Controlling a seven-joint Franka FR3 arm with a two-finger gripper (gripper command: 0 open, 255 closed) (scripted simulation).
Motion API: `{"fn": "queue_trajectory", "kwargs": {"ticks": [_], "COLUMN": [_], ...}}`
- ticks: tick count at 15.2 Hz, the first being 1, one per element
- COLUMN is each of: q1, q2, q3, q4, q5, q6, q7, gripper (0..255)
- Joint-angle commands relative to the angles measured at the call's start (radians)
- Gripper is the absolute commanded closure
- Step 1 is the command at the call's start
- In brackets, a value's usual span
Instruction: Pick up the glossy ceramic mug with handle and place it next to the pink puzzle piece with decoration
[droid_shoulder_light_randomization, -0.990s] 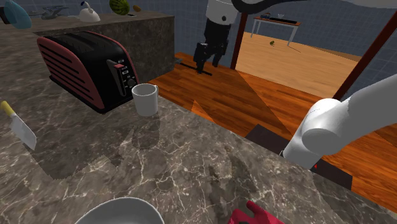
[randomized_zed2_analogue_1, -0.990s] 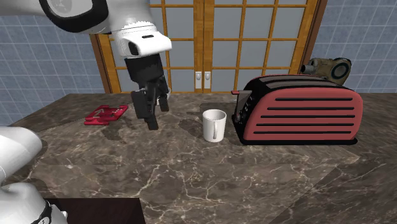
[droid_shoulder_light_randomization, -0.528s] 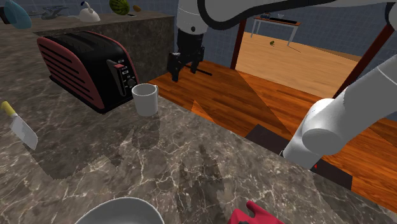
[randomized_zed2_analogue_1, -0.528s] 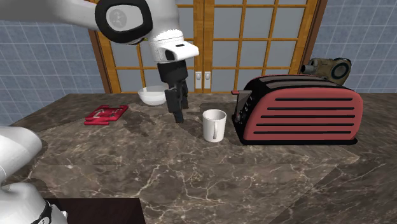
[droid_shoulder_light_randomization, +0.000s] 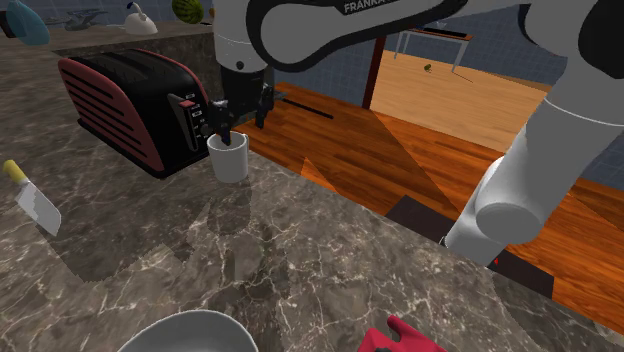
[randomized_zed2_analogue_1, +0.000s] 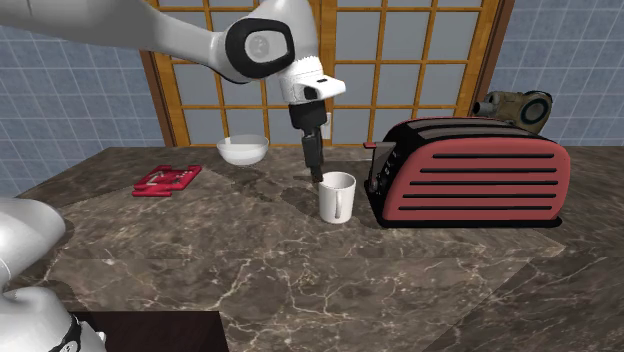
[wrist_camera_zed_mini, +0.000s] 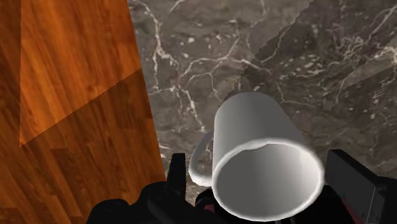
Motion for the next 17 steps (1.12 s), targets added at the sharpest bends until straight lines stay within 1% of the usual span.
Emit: {"fn": "queue_trajectory", "kwargs": {"ticks": [1,4,5,12,17], "q1": [0.018,0.067,0.077,0.076,0.076], "q2": [0.086,0.217,0.236,0.268,0.271], "q3": [0.024,0.042,0.041,0.029,0.028], "q4": [0.076,0.197,0.217,0.165,0.161], "q5": [-0.063,-0.16,-0.173,-0.198,-0.201], "q6": [-0.009,-0.033,-0.038,0.04,0.046], "q7": [0.056,0.131,0.14,0.157,0.158], "gripper": [0,0,0,0,0]}}
